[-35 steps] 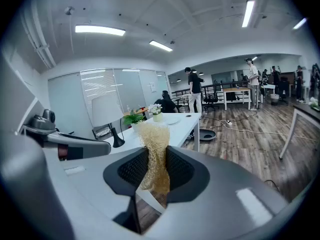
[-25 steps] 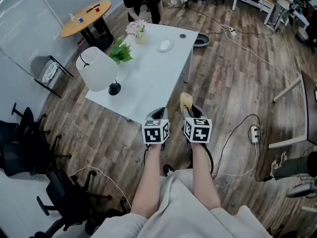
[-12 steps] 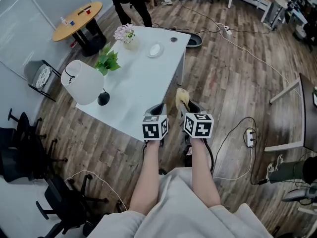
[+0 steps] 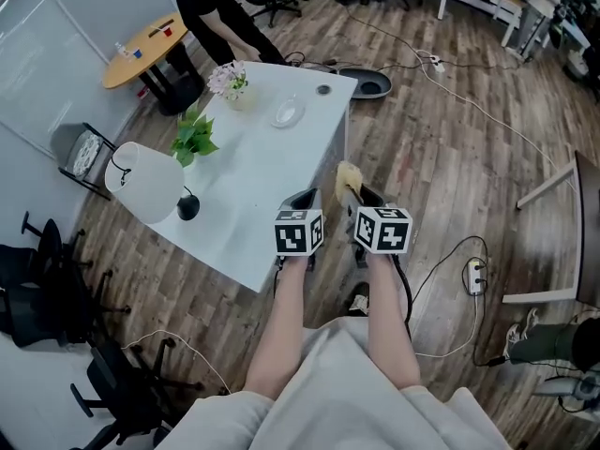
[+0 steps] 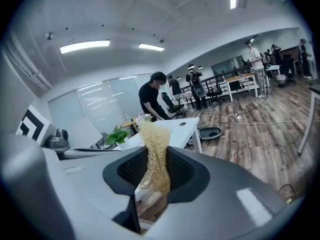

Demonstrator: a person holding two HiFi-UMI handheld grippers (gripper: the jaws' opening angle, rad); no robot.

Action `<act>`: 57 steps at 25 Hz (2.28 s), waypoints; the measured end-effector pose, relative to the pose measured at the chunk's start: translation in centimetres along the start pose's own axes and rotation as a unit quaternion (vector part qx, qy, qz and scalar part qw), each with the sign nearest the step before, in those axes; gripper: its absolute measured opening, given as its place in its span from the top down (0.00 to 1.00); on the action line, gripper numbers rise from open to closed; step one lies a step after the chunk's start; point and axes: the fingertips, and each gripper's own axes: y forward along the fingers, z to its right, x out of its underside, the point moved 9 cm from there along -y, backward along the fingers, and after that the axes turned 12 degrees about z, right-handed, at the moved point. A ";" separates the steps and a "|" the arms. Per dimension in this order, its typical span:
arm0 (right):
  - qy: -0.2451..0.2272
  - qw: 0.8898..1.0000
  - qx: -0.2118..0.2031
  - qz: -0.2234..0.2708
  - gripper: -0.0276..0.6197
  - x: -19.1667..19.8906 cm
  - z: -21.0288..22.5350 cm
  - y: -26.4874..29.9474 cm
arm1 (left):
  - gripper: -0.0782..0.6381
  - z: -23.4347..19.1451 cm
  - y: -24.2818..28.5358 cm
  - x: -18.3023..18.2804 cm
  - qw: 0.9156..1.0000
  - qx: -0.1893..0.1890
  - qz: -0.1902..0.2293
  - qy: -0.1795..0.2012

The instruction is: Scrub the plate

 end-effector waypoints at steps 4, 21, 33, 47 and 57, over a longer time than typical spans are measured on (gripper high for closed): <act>-0.003 1.000 -0.012 -0.001 0.75 -1.5 2.9 1.4 | 0.89 1.6 3.1 -0.3 1.000 0.000 -0.004 0.002; 0.002 0.998 -0.046 -0.031 0.75 -2.5 9.2 3.9 | 0.89 1.9 7.0 -0.1 0.998 -0.053 0.010 -0.021; 0.009 0.998 -0.041 -0.043 0.75 -4.4 12.8 7.9 | 0.89 2.4 13.0 -1.2 0.999 -0.043 -0.004 -0.023; -0.012 0.992 -0.090 -0.091 0.75 -5.8 12.7 18.9 | 0.89 -4.7 19.2 -4.0 0.994 -0.095 -0.003 -0.055; -0.028 0.985 -0.103 -0.136 0.75 -7.0 12.8 25.9 | 0.89 -9.5 23.5 -5.1 0.986 -0.125 -0.008 -0.106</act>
